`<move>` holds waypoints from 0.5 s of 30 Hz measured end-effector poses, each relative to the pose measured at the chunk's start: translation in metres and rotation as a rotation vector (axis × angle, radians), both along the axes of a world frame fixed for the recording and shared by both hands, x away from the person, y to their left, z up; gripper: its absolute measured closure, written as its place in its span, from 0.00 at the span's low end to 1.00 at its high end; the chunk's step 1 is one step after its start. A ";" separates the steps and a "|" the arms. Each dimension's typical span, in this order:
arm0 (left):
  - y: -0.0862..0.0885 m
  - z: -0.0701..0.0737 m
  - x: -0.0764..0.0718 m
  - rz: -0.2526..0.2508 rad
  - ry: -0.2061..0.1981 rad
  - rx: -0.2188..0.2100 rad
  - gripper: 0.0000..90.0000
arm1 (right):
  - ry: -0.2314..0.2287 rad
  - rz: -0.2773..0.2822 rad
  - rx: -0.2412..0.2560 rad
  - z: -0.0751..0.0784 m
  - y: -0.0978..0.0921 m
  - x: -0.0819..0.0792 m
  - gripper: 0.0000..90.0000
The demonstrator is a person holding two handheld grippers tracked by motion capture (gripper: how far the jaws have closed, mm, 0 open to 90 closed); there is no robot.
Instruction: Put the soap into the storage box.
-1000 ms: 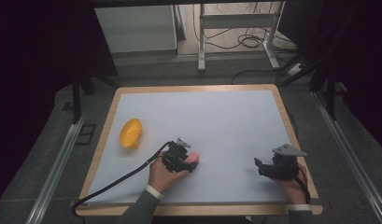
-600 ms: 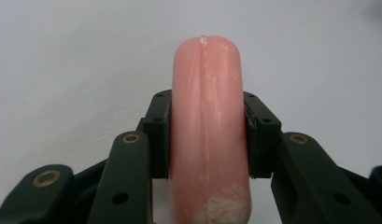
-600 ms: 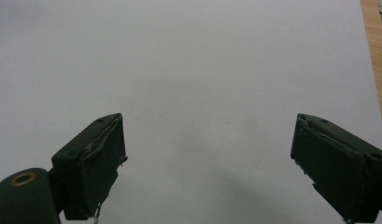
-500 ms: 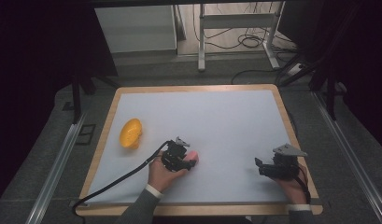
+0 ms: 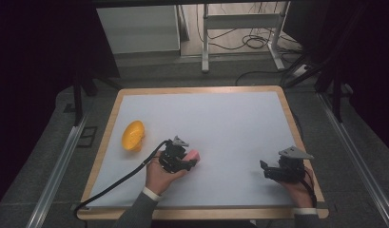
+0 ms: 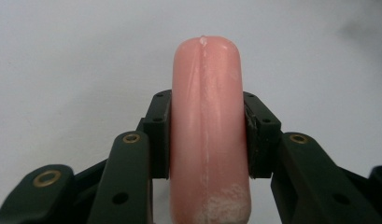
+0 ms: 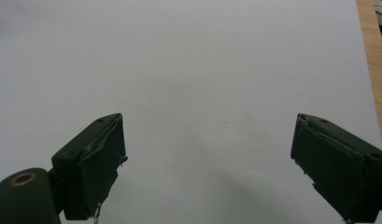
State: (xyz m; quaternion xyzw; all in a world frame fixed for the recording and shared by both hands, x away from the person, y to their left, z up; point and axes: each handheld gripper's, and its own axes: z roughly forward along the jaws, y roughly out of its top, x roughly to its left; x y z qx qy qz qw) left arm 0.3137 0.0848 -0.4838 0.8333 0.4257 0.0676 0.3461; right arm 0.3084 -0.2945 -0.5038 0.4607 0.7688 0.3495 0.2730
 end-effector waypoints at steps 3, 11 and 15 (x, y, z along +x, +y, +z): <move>0.002 0.001 0.000 0.007 -0.007 -0.001 0.67 | 0.000 -0.002 -0.001 0.000 0.000 0.000 0.11; 0.010 0.004 0.002 0.021 -0.013 -0.014 0.67 | 0.001 -0.007 0.000 0.000 -0.001 0.000 0.11; 0.018 0.008 0.003 0.032 -0.019 -0.019 0.67 | 0.000 -0.007 -0.002 0.000 -0.001 0.000 0.11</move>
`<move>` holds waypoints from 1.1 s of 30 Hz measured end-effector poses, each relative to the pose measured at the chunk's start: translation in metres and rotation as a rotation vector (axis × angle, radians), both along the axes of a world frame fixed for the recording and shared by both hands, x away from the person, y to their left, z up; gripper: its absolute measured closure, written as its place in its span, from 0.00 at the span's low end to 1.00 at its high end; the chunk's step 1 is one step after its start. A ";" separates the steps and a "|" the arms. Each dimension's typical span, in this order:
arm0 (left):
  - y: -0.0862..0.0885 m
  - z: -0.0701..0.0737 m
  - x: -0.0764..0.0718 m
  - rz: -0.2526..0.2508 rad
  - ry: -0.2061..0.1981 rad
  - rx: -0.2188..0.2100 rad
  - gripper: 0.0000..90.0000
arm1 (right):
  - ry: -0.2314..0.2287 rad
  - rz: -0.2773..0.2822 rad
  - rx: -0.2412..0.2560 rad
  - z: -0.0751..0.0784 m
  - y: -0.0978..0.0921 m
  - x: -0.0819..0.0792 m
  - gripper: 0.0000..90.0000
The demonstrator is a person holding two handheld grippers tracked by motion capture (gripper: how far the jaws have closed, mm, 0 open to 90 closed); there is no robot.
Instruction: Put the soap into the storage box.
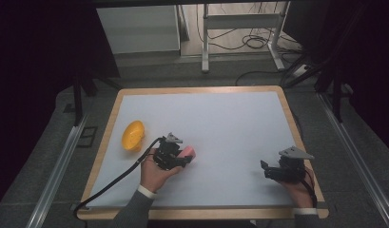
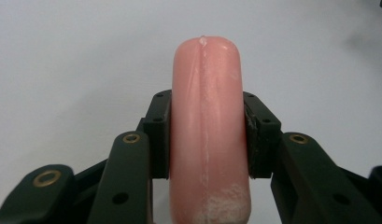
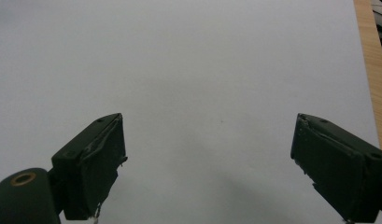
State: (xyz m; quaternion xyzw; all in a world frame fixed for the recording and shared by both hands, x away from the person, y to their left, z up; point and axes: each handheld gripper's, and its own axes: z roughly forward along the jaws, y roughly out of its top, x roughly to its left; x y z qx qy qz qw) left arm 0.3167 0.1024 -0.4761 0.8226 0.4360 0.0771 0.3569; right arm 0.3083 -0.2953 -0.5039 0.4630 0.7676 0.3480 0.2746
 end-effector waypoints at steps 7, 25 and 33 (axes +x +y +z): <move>0.010 0.003 0.002 0.017 -0.008 -0.004 0.67 | 0.002 0.000 -0.004 0.000 0.000 0.000 0.11; 0.032 0.012 0.004 0.051 -0.032 -0.033 0.67 | 0.001 -0.003 0.002 0.000 -0.001 0.000 0.11; 0.042 0.020 0.005 0.072 -0.046 -0.036 0.67 | 0.001 -0.005 0.002 0.000 -0.002 0.000 0.11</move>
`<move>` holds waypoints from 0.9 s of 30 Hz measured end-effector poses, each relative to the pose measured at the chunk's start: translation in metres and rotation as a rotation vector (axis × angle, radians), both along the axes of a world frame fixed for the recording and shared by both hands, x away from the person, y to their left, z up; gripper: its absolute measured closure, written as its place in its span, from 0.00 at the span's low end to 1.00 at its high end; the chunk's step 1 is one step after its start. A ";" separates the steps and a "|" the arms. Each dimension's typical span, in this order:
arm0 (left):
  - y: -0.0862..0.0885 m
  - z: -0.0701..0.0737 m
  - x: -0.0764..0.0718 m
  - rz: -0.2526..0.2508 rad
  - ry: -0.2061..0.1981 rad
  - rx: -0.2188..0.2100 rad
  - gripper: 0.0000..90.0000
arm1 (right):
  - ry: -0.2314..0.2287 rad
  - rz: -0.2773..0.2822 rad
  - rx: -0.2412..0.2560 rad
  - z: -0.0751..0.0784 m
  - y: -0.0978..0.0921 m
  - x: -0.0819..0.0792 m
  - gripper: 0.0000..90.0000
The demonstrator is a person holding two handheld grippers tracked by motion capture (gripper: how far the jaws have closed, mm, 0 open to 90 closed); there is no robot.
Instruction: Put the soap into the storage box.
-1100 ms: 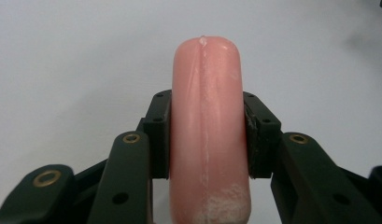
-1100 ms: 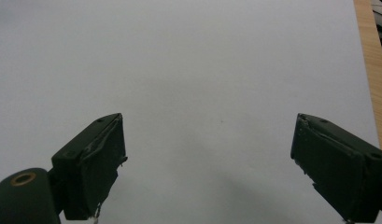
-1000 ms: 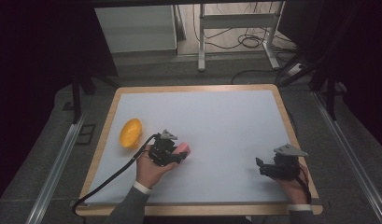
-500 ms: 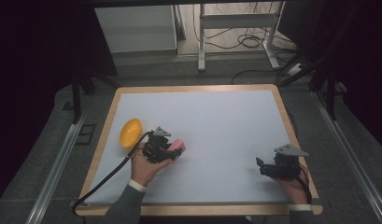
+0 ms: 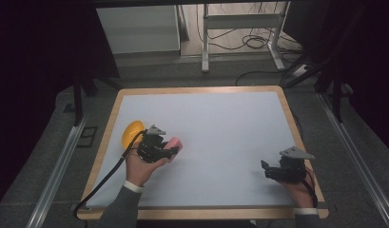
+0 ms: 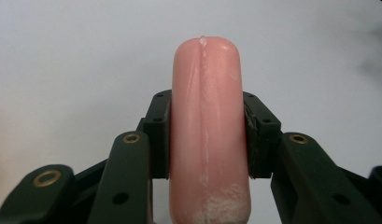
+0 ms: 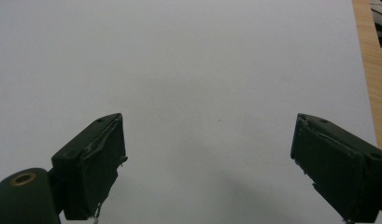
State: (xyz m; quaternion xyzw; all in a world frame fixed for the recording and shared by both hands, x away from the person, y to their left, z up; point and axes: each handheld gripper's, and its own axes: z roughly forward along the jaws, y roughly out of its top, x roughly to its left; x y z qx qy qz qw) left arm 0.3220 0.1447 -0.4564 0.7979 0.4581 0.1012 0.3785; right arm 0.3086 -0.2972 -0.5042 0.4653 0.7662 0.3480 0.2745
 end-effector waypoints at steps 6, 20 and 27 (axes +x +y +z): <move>0.006 0.005 0.001 0.017 -0.011 -0.002 0.67 | 0.000 0.001 0.000 0.000 0.000 0.000 0.11; 0.019 0.010 0.004 0.046 -0.023 -0.008 0.67 | 0.002 0.000 -0.003 -0.001 0.000 0.000 0.11; 0.026 0.014 0.005 0.062 -0.034 -0.005 0.67 | 0.002 0.000 -0.003 -0.001 0.000 0.000 0.11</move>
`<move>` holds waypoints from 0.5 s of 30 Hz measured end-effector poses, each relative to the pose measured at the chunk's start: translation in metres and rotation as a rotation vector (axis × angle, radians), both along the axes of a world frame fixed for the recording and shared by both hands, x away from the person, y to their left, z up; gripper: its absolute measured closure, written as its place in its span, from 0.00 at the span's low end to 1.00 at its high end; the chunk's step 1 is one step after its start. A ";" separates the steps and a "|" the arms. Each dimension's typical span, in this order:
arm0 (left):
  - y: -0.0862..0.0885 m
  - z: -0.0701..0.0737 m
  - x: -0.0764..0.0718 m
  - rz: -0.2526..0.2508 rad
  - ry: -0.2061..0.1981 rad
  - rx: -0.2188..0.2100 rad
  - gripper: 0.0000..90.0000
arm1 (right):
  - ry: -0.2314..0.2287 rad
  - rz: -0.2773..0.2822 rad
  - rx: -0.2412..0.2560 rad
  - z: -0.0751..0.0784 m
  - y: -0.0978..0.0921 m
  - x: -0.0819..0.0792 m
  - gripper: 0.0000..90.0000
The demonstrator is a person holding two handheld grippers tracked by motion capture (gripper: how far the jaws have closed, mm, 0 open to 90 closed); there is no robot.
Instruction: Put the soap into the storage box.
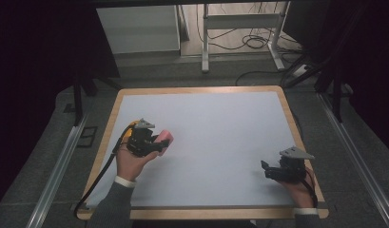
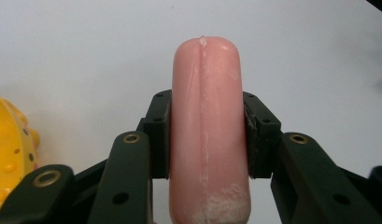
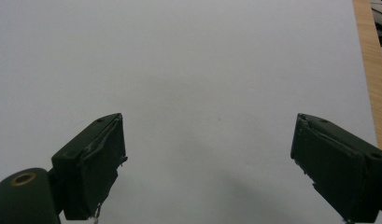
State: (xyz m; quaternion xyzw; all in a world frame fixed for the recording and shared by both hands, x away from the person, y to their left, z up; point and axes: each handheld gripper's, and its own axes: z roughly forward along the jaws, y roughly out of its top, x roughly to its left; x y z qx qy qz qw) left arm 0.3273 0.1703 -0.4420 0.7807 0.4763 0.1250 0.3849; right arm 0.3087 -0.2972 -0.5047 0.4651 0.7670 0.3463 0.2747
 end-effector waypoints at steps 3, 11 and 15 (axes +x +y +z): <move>0.003 0.001 0.001 0.003 0.001 0.005 0.67 | 0.000 0.000 0.001 0.000 0.000 0.000 0.11; 0.008 0.003 0.002 0.014 0.002 0.012 0.67 | 0.001 -0.002 0.000 0.000 -0.001 0.000 0.11; 0.009 0.004 0.004 0.018 0.003 0.017 0.67 | 0.001 -0.001 -0.001 0.000 -0.001 0.000 0.11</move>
